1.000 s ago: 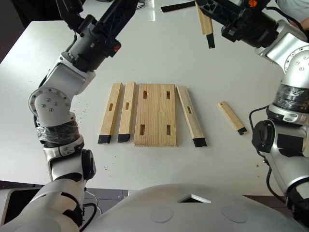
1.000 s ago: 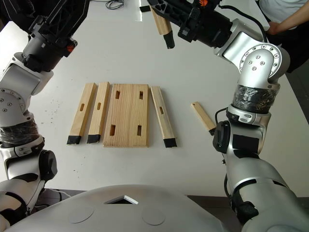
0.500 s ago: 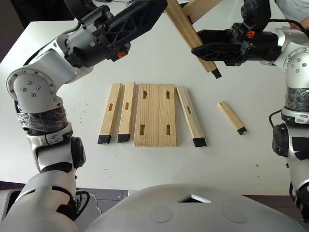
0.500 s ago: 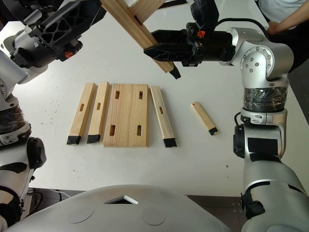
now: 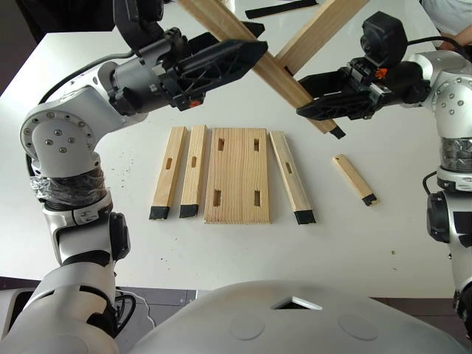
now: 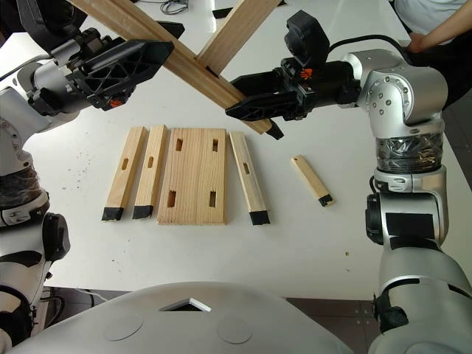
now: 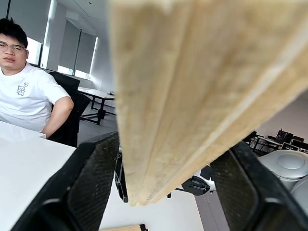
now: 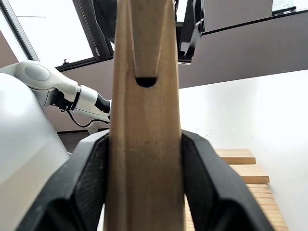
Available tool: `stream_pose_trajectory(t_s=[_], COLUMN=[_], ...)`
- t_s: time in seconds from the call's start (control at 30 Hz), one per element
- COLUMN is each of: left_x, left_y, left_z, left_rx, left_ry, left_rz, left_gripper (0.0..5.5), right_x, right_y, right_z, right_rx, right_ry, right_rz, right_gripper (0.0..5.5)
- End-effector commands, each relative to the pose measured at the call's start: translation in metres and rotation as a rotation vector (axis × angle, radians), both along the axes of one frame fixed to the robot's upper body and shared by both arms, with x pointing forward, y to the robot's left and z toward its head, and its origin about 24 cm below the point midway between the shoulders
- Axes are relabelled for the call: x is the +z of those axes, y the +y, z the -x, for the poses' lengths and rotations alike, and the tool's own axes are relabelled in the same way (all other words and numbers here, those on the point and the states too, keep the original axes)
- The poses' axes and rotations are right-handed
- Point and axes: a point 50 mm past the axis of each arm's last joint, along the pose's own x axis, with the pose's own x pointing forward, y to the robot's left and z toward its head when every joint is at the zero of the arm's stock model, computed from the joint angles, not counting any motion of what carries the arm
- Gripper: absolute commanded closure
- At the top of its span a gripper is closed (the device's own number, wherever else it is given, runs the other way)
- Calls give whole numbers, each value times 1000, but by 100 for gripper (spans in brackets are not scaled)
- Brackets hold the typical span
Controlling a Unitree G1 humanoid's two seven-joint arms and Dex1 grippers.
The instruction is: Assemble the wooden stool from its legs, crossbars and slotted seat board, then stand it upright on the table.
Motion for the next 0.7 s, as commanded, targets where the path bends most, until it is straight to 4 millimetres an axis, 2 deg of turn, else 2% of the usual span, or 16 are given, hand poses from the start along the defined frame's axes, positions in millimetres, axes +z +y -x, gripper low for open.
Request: stream_pose_trajectory(t_s=[0.03, 0.27, 0.4, 0.47, 0.5, 0.7], left_x=[2, 2, -2, -4, -5, -12], left_y=[3, 2, 3, 2, 2, 8], left_z=[3, 10, 6, 5, 5, -1], left_rx=[5, -29, 31, 64, 81, 184], left_ry=[-23, -49, -51, -52, -52, -38], left_rz=[-14, -16, -29, -27, -23, -33], left_gripper=[310, 317, 319, 326, 327, 344], right_x=[-7, -12, -13, -21, -26, -40], right_y=[-1, -2, -3, -4, -4, -16], right_z=[5, 8, 3, 2, 3, 3], right_rx=[15, 26, -30, -49, -57, -149], right_ry=[15, 32, 17, -33, -53, -82], right_rz=[40, 66, 76, 84, 90, 105], right_gripper=[343, 343, 343, 343, 306, 218])
